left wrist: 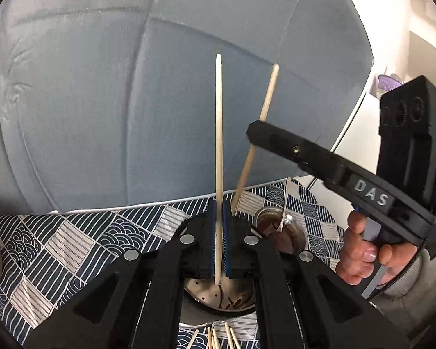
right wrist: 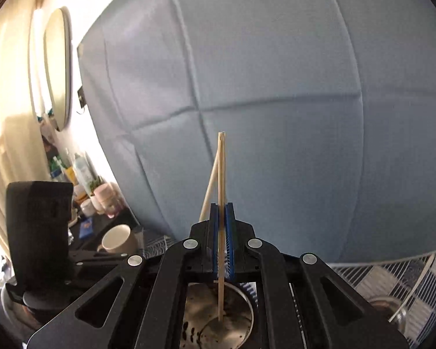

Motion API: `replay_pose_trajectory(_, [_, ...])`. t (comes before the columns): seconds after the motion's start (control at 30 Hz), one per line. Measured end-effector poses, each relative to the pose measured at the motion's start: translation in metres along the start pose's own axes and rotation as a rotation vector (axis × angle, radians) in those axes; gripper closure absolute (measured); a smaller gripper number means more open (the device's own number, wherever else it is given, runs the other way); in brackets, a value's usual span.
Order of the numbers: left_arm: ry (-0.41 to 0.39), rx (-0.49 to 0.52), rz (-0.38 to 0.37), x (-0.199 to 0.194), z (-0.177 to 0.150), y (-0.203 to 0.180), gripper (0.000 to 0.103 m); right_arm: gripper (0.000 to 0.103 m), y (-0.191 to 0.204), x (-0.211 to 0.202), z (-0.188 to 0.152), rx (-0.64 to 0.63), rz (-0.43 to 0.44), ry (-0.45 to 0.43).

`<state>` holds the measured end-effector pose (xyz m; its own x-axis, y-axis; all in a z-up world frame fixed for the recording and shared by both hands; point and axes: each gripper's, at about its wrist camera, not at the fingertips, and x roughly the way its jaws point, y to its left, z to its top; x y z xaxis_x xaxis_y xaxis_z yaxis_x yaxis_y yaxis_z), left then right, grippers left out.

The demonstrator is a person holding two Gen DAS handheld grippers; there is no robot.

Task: Organize utensils
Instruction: 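Open both tools to drop the sticks into the black holder, then move both open tools back down to the remaining loose sticks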

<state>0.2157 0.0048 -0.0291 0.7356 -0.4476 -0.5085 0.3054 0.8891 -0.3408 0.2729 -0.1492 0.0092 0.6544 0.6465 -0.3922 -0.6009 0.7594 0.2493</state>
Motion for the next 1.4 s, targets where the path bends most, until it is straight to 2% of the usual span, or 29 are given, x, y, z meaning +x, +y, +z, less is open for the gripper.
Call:
replay_pose_trajectory(0.27, [0.009,0.003,0.029,-0.001,-0.016,0.003,0.098,0.095,-0.002,0.003,-0.011,0.005,-0.034,0.044])
replay_pose_trajectory(0.33, [0.010,0.002,0.033,-0.004,-0.016,0.003,0.091,0.094,-0.001,0.000,-0.011,0.000,-0.041,0.047])
replay_pose_trajectory(0.37, [0.010,0.000,0.038,-0.006,-0.015,0.003,0.083,0.094,0.000,-0.001,-0.010,0.000,-0.045,0.049])
replay_pose_trajectory(0.43, [0.006,-0.001,0.045,-0.011,-0.014,0.004,0.080,0.094,0.000,-0.005,-0.008,0.005,-0.051,0.049])
replay_pose_trajectory(0.47, [0.004,-0.001,0.050,-0.013,-0.014,0.004,0.077,0.091,0.000,-0.007,-0.007,0.008,-0.055,0.045])
replay_pose_trajectory(0.5, [-0.001,-0.002,0.057,-0.016,-0.014,0.005,0.074,0.082,0.000,-0.011,-0.005,0.016,-0.056,0.042])
replay_pose_trajectory(0.57, [-0.010,-0.004,0.065,-0.023,-0.013,0.005,0.070,0.070,-0.001,-0.019,-0.003,0.029,-0.059,0.028])
replay_pose_trajectory(0.67, [-0.023,-0.017,0.077,-0.034,-0.014,0.008,0.064,0.065,0.001,-0.031,0.001,0.027,-0.067,0.009])
replay_pose_trajectory(0.7, [-0.025,-0.021,0.087,-0.039,-0.014,0.008,0.058,0.063,0.003,-0.036,0.002,0.023,-0.075,0.001])
replay_pose_trajectory(0.77, [-0.029,-0.032,0.102,-0.046,-0.016,0.010,0.054,0.057,0.005,-0.044,0.003,0.022,-0.083,-0.010])
replay_pose_trajectory(0.87, [-0.022,-0.052,0.124,-0.056,-0.020,0.013,0.040,0.054,0.008,-0.056,0.005,0.026,-0.089,-0.020])
replay_pose_trajectory(0.93, [-0.025,-0.058,0.144,-0.064,-0.024,0.014,0.036,0.050,0.010,-0.063,0.004,0.028,-0.097,-0.021])
replay_pose_trajectory(0.97, [-0.020,-0.058,0.161,-0.066,-0.025,0.014,0.029,0.048,0.011,-0.066,0.004,0.028,-0.101,-0.021])
replay_pose_trajectory(1.2, [0.011,-0.073,0.208,-0.078,-0.040,0.020,0.019,0.035,0.017,-0.079,-0.003,0.030,-0.114,0.003])
replay_pose_trajectory(1.27, [0.047,-0.072,0.230,-0.078,-0.045,0.021,0.018,0.028,0.017,-0.081,-0.005,0.040,-0.106,0.012])
replay_pose_trajectory(1.4, [0.108,-0.028,0.267,-0.073,-0.051,0.020,0.016,0.024,0.018,-0.082,-0.011,0.059,-0.094,0.036])
